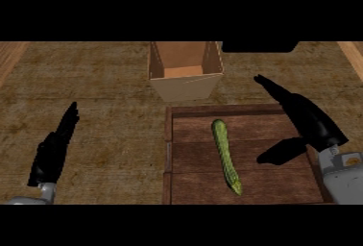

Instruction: Pick the squash from the tray and place it in the cardboard box

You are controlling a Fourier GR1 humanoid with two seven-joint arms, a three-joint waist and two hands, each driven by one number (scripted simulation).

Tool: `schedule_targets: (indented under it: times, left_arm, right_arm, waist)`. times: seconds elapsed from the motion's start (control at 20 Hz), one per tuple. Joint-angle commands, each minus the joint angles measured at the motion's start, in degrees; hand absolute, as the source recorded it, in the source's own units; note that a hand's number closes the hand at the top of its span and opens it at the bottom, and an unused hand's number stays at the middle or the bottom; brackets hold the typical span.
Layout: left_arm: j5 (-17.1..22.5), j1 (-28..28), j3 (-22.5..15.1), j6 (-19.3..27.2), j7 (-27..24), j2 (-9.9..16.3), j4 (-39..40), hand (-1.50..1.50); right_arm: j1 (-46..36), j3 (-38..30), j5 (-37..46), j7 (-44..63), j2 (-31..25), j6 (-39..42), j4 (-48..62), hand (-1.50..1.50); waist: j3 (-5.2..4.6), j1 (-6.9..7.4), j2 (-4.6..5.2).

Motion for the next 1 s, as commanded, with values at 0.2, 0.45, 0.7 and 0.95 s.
schedule_targets:
  times: [0.2,0.45,0.7,0.95]
  left_arm:
    - [-1.9,-0.2,-0.6,0.8,2.8,-1.1,-2.3,0.0]
    - [-0.2,-1.4,3.1,-2.9,0.0,-1.0,1.7,0.0]
    - [-4.0,4.6,2.6,-2.0,-0.1,-3.0,-4.1,0.0]
    - [-4.2,0.3,4.2,-4.2,-0.8,-4.1,1.8,0.0]
  right_arm:
    - [-3.4,6.1,-6.4,23.5,0.1,16.6,-9.2,-1.5]
    - [-2.6,12.9,0.5,33.3,9.5,13.8,-11.4,-1.5]
    - [1.0,9.9,3.6,32.2,9.9,16.9,-12.9,-1.5]
    - [0.6,10.5,7.3,31.3,11.5,17.6,-6.9,-1.5]
  waist:
    - [0.15,0.09,0.06]
    - [0.17,0.15,0.22]
    - [0.21,0.27,0.2]
    - [0.2,0.18,0.31]
